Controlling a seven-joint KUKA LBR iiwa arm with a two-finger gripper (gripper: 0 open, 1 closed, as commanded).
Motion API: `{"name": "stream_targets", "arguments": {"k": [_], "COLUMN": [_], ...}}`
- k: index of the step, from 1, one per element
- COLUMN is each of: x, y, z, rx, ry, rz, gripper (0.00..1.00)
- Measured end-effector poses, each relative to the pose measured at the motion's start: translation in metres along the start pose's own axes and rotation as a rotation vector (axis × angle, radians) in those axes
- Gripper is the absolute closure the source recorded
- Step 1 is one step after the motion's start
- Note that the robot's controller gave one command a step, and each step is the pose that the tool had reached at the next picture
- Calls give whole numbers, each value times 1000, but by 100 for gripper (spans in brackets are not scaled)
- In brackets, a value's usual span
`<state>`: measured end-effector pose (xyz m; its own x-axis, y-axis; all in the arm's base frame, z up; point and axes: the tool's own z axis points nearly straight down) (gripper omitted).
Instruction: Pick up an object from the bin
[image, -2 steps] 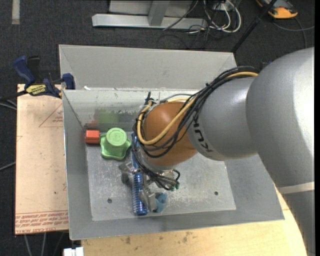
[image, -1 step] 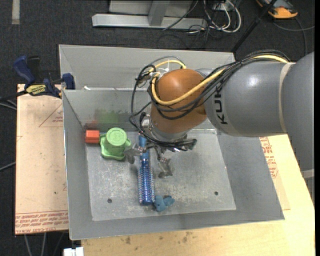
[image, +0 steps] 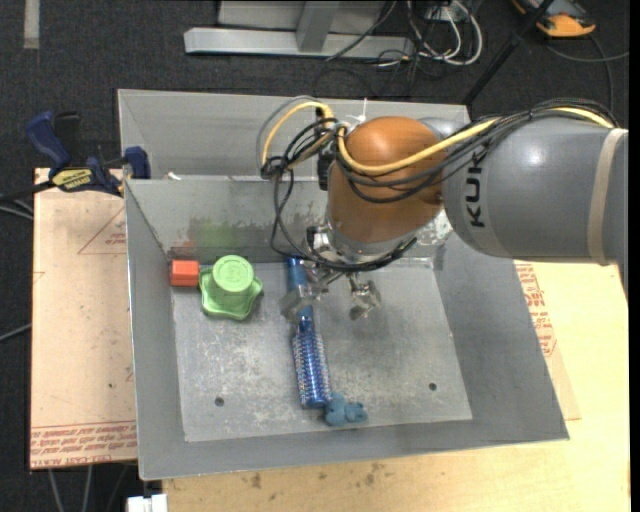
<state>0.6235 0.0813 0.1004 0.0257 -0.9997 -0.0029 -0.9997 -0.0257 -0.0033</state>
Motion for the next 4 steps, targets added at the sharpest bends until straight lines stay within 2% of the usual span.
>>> {"name": "stream_targets", "arguments": {"k": [1,2,3,4], "x": [19,19,18,17], "y": [5,5,5,5], "z": [31,31,30,18], "rx": [-4,-4,-3,-2], "ry": [-1,-4,-6,-2], "rz": [-119,-113,-114,-111], "gripper": [0,0,100,100]}}
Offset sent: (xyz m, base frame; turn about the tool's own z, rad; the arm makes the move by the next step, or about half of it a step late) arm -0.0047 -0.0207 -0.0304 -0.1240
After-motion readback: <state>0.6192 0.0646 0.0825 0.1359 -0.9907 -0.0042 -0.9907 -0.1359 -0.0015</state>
